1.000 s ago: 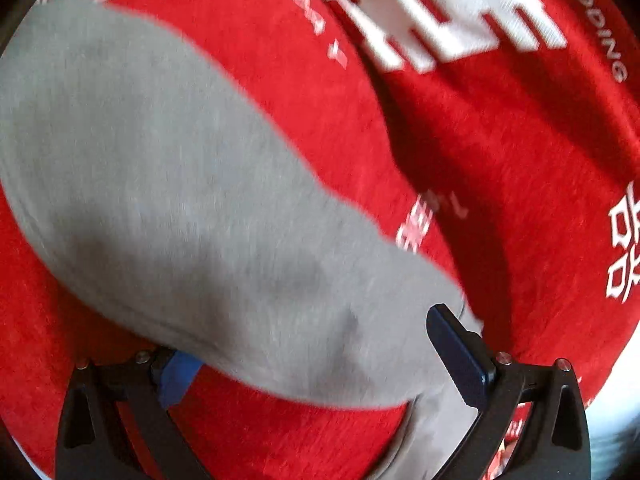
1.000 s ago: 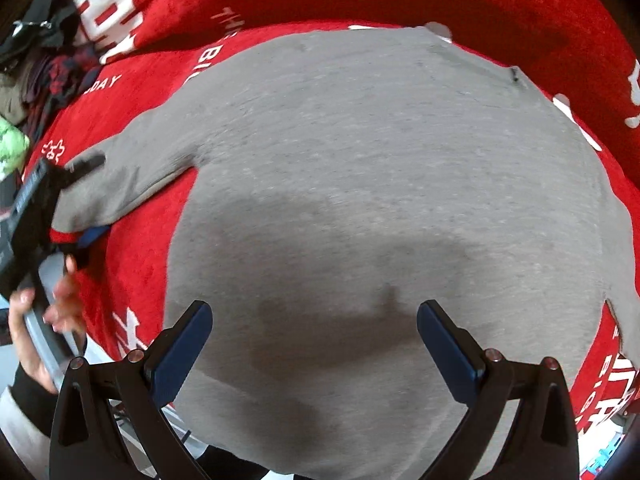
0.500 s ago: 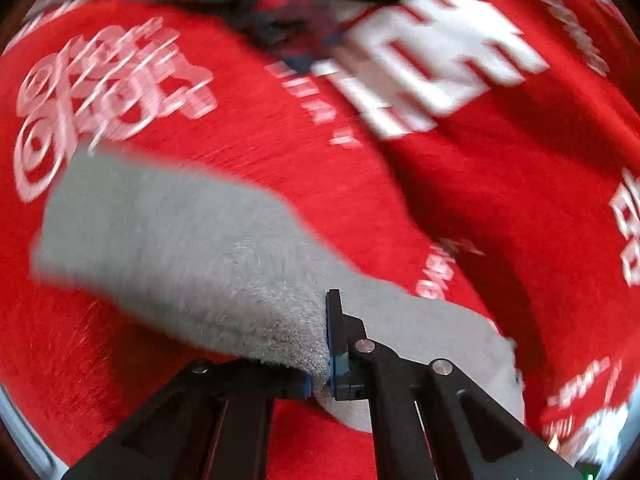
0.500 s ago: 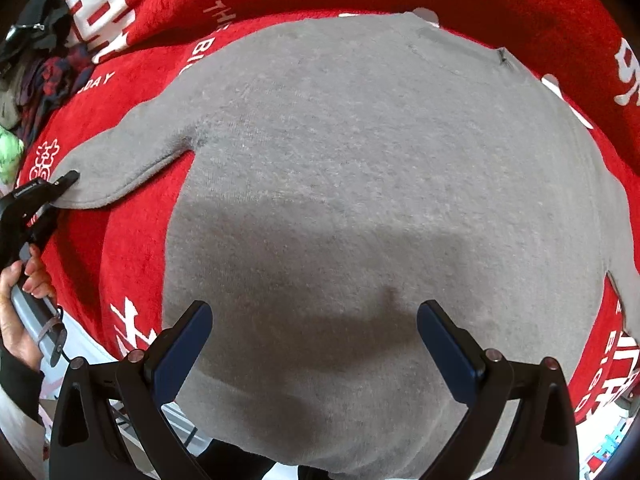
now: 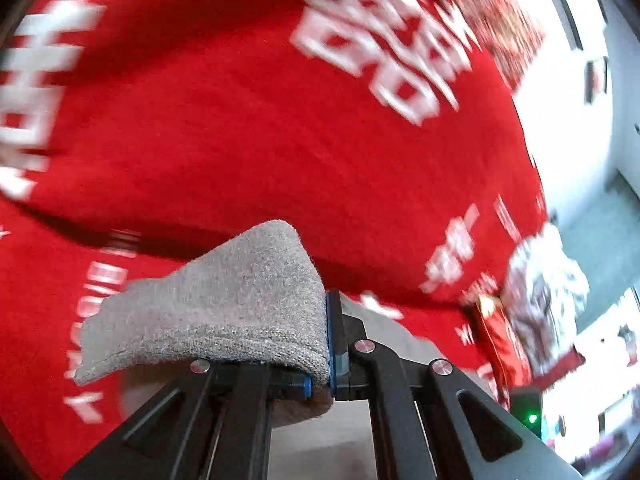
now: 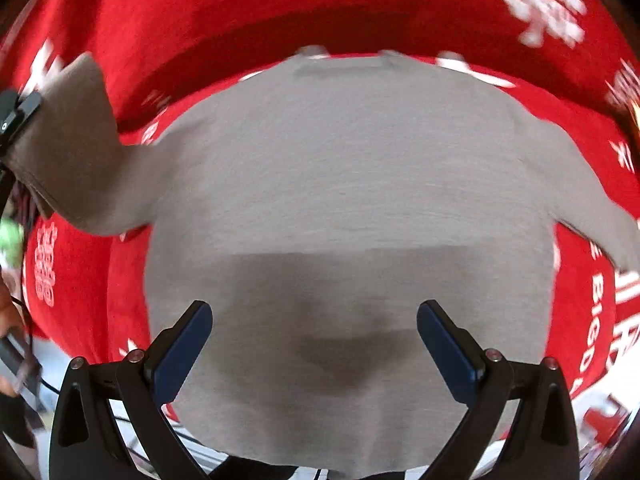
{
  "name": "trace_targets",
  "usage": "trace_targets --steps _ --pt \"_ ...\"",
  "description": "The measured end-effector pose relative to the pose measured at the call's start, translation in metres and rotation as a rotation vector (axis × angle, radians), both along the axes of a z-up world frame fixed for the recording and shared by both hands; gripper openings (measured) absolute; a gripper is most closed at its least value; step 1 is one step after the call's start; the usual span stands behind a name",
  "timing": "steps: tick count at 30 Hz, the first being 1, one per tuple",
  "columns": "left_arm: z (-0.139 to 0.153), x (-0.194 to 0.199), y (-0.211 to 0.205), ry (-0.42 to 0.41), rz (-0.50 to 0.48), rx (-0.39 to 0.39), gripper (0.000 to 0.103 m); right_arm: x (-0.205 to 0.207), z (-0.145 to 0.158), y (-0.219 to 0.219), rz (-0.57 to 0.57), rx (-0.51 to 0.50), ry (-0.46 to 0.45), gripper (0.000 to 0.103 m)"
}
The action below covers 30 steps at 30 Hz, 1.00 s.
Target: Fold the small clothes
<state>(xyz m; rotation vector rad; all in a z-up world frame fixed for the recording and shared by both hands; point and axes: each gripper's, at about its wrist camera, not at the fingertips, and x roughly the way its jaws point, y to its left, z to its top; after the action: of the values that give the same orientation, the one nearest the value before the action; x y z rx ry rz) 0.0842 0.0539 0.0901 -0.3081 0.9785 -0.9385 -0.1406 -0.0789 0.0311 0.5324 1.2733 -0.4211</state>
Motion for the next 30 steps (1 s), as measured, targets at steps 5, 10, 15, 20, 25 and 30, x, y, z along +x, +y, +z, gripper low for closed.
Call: trace_targets --steps 5,10,15,20,25,30 --pt "-0.048 -0.038 -0.112 0.039 -0.165 0.173 0.006 -0.031 -0.005 -0.058 -0.103 0.000 0.002 0.102" --pt "-0.111 -0.069 -0.160 0.066 -0.226 0.478 0.014 -0.061 -0.027 -0.103 -0.168 0.022 0.042 0.102" --pt "-0.099 -0.083 -0.139 0.001 -0.167 0.537 0.078 -0.076 -0.037 -0.125 -0.166 0.022 0.071 0.102" --pt "-0.064 -0.059 -0.090 -0.009 -0.098 0.550 0.078 -0.049 -0.018 -0.118 -0.084 -0.016 0.009 0.102" --pt "-0.068 0.002 -0.016 0.051 0.050 0.645 0.078 0.015 0.009 -0.063 0.225 -0.134 -0.105 0.102" --pt "-0.109 0.059 0.014 0.229 0.115 0.655 0.078 0.069 -0.004 0.010 0.588 -0.348 -0.104 0.102"
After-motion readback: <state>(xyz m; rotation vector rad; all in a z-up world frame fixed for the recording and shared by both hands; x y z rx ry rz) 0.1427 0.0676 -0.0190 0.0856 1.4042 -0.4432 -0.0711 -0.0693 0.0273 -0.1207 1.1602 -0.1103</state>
